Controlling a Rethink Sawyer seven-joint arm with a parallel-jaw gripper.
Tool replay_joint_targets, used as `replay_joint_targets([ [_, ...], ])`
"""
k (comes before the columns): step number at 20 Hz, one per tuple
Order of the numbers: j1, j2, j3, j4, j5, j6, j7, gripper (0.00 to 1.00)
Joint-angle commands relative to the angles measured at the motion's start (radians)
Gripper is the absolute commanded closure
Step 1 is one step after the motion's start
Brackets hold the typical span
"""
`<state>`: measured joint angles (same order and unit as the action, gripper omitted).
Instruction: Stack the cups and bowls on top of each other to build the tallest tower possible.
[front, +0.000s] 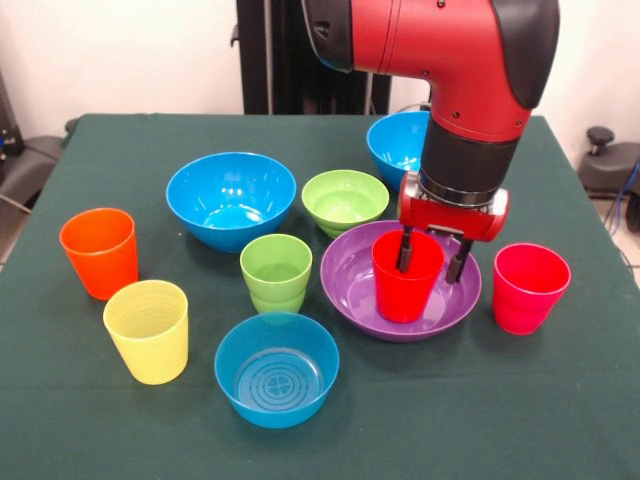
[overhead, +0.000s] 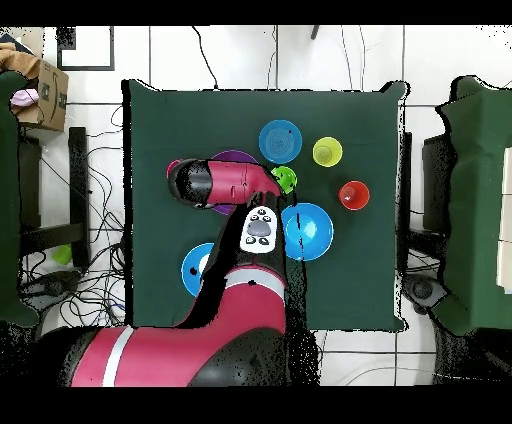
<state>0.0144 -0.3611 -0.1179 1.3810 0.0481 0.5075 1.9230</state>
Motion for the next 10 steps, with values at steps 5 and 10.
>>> replay_joint_targets([
  [5,0.020,-0.007,0.067,0.034,-0.063,0.075,0.009,0.00],
  [10,0.036,-0.065,0.054,0.073,-0.051,0.126,0.024,0.00],
])
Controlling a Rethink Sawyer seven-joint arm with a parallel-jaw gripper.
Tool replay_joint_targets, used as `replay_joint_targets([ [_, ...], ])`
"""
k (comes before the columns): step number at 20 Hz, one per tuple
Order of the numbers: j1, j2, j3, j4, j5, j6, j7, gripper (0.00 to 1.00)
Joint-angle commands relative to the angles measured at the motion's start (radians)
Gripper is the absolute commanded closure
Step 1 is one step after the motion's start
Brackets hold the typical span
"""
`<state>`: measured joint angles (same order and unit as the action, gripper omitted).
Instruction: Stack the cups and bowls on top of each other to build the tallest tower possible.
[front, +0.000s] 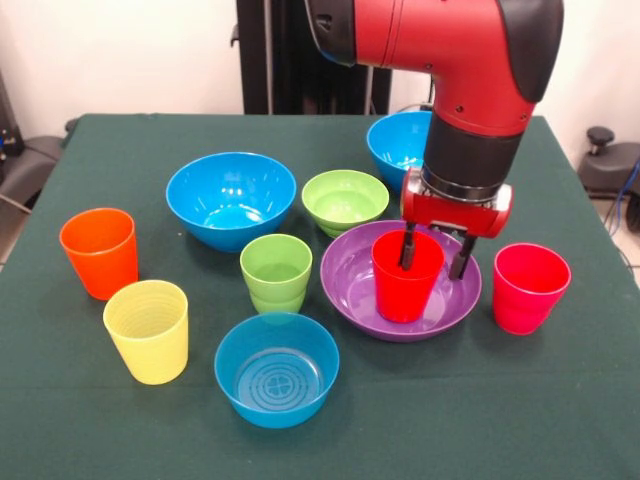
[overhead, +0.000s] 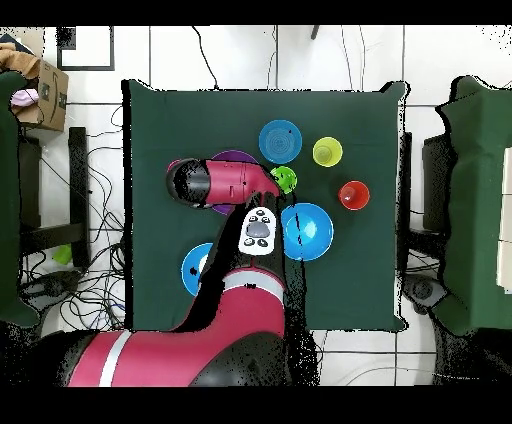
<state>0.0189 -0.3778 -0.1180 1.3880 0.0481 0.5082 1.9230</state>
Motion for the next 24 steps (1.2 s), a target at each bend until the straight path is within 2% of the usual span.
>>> replay_joint_targets([
  [1,0.033,-0.057,0.054,0.072,-0.050,0.134,0.024,0.00],
  [9,0.022,-0.138,0.059,0.136,-0.053,0.174,0.004,0.00],
  [13,0.013,-0.241,0.051,0.195,-0.061,0.260,-0.037,0.00],
  [16,-0.035,-0.300,0.066,0.247,-0.086,0.277,-0.118,0.00],
  [20,-0.088,-0.343,0.082,0.332,-0.117,0.224,-0.174,0.00],
  [24,-0.126,-0.377,0.102,0.416,-0.146,0.157,-0.179,0.00],
])
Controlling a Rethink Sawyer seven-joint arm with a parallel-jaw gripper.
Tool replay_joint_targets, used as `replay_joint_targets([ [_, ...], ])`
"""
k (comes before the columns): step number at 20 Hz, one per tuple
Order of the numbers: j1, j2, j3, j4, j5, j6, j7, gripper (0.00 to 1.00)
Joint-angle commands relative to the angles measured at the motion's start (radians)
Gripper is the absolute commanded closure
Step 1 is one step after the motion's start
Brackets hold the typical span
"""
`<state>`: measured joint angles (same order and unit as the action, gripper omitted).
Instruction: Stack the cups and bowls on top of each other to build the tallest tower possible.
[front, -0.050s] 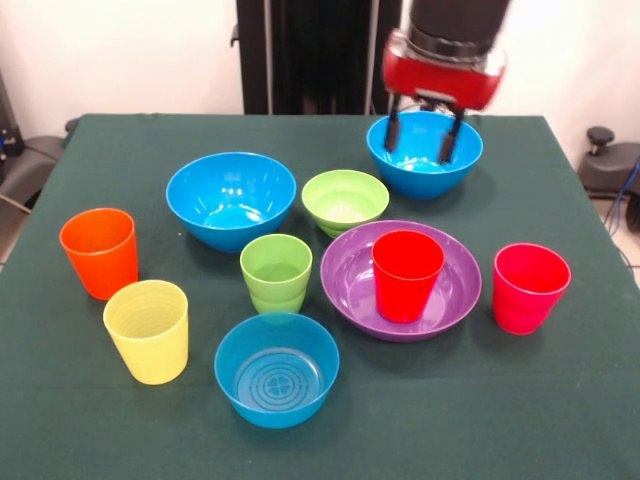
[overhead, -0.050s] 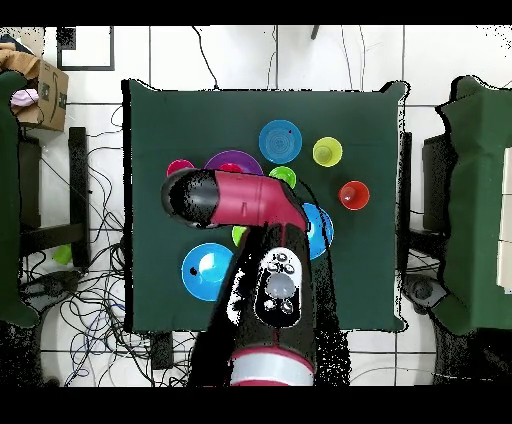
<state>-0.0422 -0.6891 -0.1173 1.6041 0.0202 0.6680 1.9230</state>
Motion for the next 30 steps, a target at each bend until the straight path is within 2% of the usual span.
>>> replay_joint_targets([
  [1,-0.077,-0.072,0.110,0.223,-0.124,-0.021,-0.179,0.00],
  [5,-0.110,-0.077,0.148,0.307,-0.136,-0.092,-0.141,0.00],
  [9,-0.109,-0.093,0.155,0.350,-0.153,-0.115,-0.096,0.00],
  [18,-0.095,-0.076,0.179,0.429,-0.162,-0.215,-0.005,0.00],
  [30,-0.139,-0.044,0.197,0.477,-0.207,-0.312,-0.005,0.00],
])
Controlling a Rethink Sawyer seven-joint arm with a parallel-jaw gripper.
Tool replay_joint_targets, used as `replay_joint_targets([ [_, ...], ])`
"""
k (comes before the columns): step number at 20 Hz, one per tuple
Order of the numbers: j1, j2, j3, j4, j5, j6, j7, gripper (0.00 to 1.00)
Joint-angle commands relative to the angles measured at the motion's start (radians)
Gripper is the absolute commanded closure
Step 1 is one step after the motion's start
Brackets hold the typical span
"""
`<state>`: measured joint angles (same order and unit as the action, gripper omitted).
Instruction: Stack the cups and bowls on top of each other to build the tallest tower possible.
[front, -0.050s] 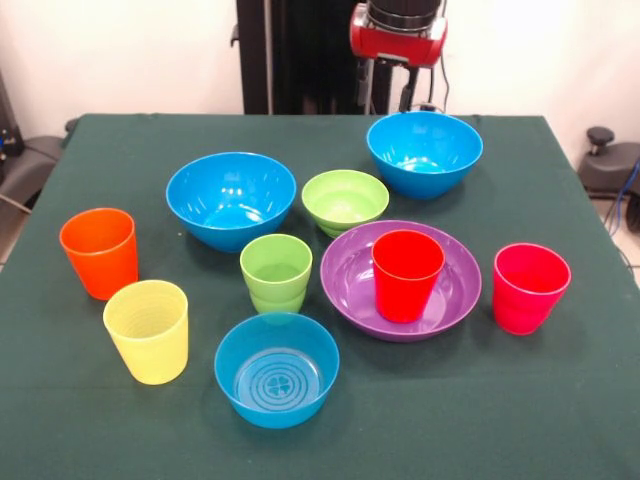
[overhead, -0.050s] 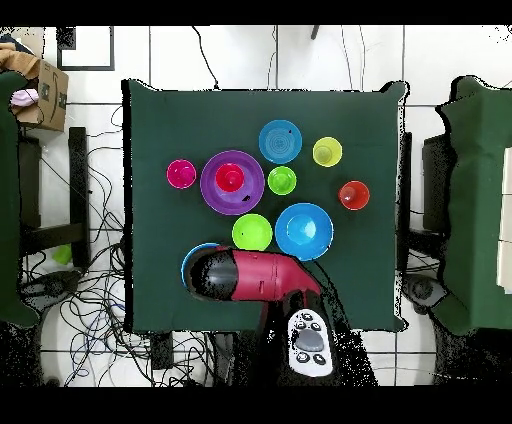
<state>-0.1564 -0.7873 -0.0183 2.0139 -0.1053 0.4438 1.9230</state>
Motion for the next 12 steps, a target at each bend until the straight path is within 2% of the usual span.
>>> replay_joint_targets([
  [1,-0.028,0.061,0.097,0.063,-0.090,-0.094,-0.005,0.00],
  [6,-0.034,0.149,0.083,0.004,-0.146,-0.180,0.011,0.00],
  [12,-0.024,0.171,0.085,-0.023,-0.151,-0.183,0.035,0.00],
])
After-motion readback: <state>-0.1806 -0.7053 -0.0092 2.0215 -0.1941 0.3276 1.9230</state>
